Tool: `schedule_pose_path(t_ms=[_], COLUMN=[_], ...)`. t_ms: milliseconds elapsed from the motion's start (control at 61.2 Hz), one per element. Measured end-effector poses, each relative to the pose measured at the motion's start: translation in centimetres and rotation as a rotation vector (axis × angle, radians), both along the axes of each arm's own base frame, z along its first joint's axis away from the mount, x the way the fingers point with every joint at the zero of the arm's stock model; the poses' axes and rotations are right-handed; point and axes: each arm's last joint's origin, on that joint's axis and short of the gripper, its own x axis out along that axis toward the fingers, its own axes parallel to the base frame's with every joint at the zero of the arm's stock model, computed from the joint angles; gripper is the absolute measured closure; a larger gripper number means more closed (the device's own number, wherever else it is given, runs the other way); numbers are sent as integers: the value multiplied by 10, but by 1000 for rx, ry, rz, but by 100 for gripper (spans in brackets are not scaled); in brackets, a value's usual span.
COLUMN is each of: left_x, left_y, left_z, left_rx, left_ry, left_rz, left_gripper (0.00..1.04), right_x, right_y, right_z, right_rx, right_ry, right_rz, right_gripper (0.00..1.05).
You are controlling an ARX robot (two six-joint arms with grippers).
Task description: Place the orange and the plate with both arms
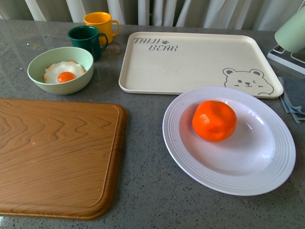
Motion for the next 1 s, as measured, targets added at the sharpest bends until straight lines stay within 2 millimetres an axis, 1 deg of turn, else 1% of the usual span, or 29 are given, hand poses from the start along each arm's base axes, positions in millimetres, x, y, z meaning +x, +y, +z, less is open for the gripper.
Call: schedule_pose_path(t_ms=[114,212,669,996], left_x=[-7,-13,-33,-40], left_y=[6,14,14,14], left_z=[3,4,10,10], left_rx=[-2,-1,-1,-1], left_ry=[-13,-13,-35,-36], left_rz=[-22,11,4,4], left_gripper=[103,103,103,103], right_x=[0,0,0,0], right_y=[0,0,0,0], right_z=[0,0,0,0], right_rx=[0,0,0,0], right_ry=[0,0,0,0], right_rz=[0,0,0,0], right_gripper=[9,9,9,9])
